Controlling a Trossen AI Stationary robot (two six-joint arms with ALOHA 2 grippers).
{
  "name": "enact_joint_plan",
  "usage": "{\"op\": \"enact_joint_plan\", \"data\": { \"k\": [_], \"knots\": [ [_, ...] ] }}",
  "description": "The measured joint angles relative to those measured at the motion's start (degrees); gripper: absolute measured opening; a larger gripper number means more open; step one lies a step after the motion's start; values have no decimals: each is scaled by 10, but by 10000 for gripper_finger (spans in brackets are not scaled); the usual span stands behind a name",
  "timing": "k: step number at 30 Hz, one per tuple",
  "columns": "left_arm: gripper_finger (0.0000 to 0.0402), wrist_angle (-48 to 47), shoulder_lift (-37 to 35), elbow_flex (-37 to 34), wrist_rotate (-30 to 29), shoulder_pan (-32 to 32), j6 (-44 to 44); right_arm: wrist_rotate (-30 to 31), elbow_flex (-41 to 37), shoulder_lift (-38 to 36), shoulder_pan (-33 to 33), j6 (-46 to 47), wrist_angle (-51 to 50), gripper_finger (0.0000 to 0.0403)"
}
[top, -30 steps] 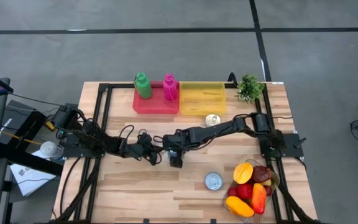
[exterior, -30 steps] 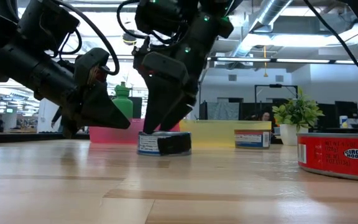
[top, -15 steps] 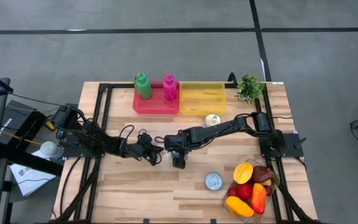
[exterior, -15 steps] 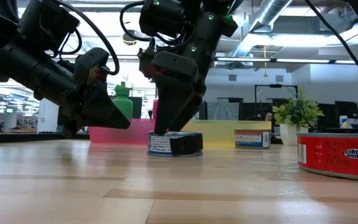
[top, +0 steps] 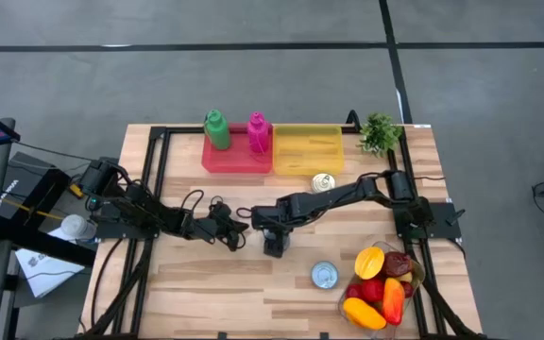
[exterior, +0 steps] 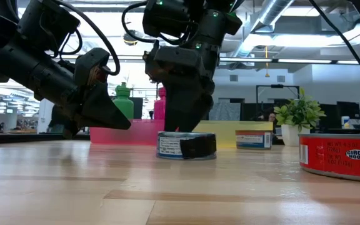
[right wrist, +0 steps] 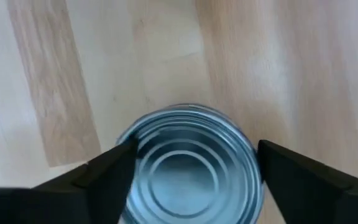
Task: Pick & Place Food Item
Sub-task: Put the blue tuna can into the yellow bin
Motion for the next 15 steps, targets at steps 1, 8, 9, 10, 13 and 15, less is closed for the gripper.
{"op": "enact_joint_plan", "data": {
  "k": [1,8,9,10,13,15],
  "knots": [
    [0,0,0,0,0,0,0,-5,0,0,0,0,1,307],
    [0,0,0,0,0,0,0,-9,24,2,0,2,-11,231],
    [0,1,0,0,0,0,0,-9,30,2,1,2,-14,222],
    [0,4,0,0,1,0,-2,-7,33,-1,1,1,-18,212],
    [0,37,0,0,13,0,0,-2,49,-8,1,1,-22,181],
    [0,52,-6,0,36,0,0,-1,51,-31,3,1,-35,155]
  ]
}}
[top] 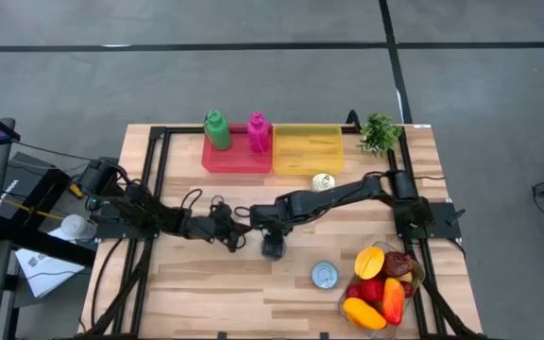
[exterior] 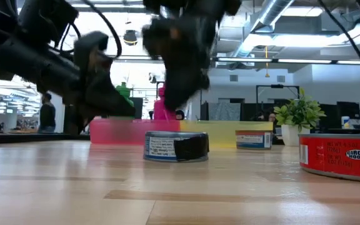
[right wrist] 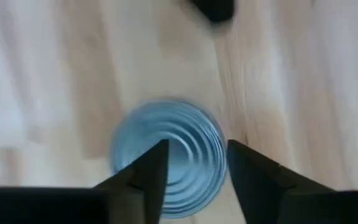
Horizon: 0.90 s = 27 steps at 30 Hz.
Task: Pick & Place Food Item
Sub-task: Put the blue tuna can into the yellow bin
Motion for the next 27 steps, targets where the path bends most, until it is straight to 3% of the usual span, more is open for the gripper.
{"op": "enact_joint_plan", "data": {
  "k": [3,8,14,17,20,27],
  "knots": [
    [0,3,-30,0,30,-5,8,19,-4,-52,8,0,1,111],
    [0,-37,-80,12,29,-11,35,55,-26,-132,30,7,1,51],
    [0,-249,-83,120,76,-24,134,129,-77,-191,72,79,-4,51],
    [0,-313,-75,151,46,-24,165,136,-105,-204,93,123,5,56],
    [0,-292,-54,154,46,-10,166,139,-128,-206,115,162,6,56],
    [0,-168,48,157,140,-4,166,192,-168,-206,162,262,15,56]
  ]
}}
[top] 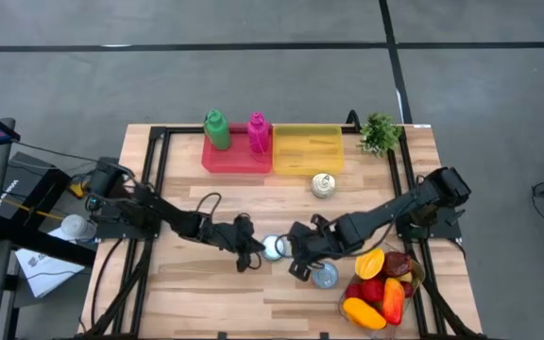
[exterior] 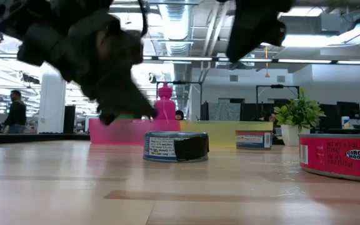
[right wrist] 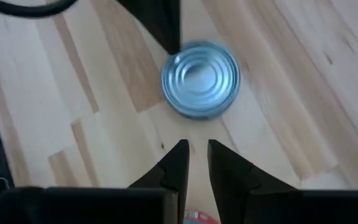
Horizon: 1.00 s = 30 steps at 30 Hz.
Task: Pick & Place Food Item
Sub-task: Put the blue tuna can into the yellow bin
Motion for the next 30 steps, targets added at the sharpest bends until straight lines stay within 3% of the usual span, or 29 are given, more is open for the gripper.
{"op": "enact_joint_plan", "data": {
  "k": [10,16,22,30],
  "knots": [
    [0,30,63,-5,-13,0,-27,19,-16,0,29,64,0,66],
    [0,48,58,-38,-43,-16,-69,21,-18,0,31,69,2,129],
    [0,75,61,-47,-48,-20,-75,61,-23,0,30,69,5,198],
    [0,73,60,-53,-58,-22,-75,79,-23,44,29,68,-11,213]
  ]
}}
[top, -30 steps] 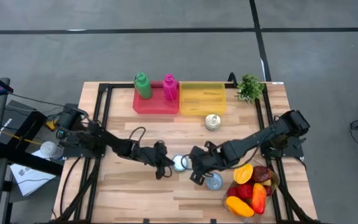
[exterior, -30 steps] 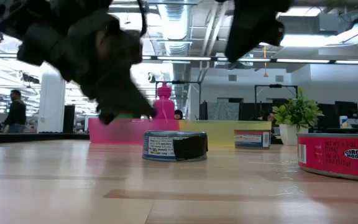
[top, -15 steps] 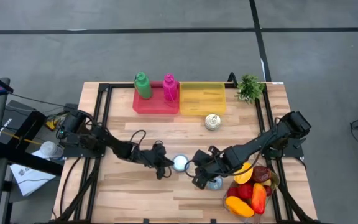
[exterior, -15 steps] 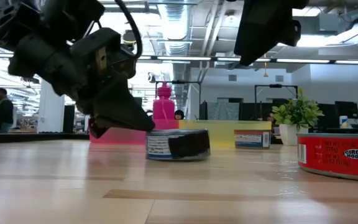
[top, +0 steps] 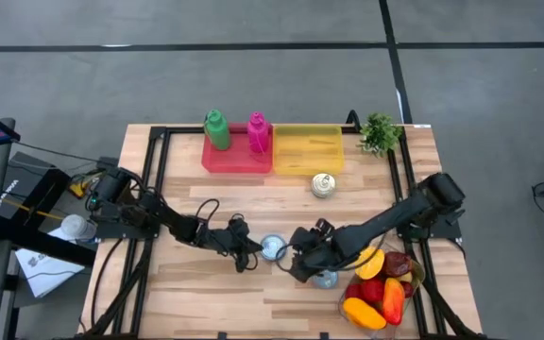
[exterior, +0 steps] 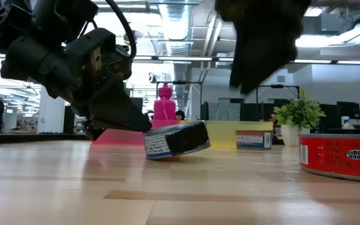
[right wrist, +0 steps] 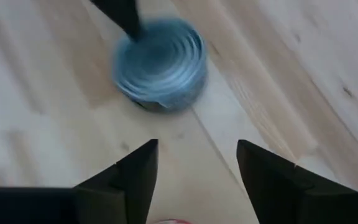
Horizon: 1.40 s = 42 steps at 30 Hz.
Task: Pick & Place Food Item
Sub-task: Put the blue tuna can into the yellow bin
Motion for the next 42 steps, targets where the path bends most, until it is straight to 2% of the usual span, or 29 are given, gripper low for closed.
{"op": "enact_joint_plan", "data": {
  "k": [4,9,14,16,18,23,31,42],
  "knots": [
    [0,2,0,0,-2,0,0,-1,0,63,-10,-38,19,202],
    [0,1,0,0,-2,0,0,2,0,102,-27,-48,33,185],
    [0,1,1,0,-3,0,0,-6,0,143,-23,-94,131,173],
    [0,0,1,0,-4,0,0,-17,2,151,-24,-95,139,168],
    [0,0,1,0,-2,0,4,-24,2,153,-25,-96,143,163],
    [0,-7,0,-1,-5,0,14,8,-3,128,-24,-98,146,146],
    [0,11,-1,-23,-19,0,11,40,1,81,-35,-156,173,121],
    [0,14,3,-27,-24,1,9,55,3,82,-44,-195,240,118]
  ]
}}
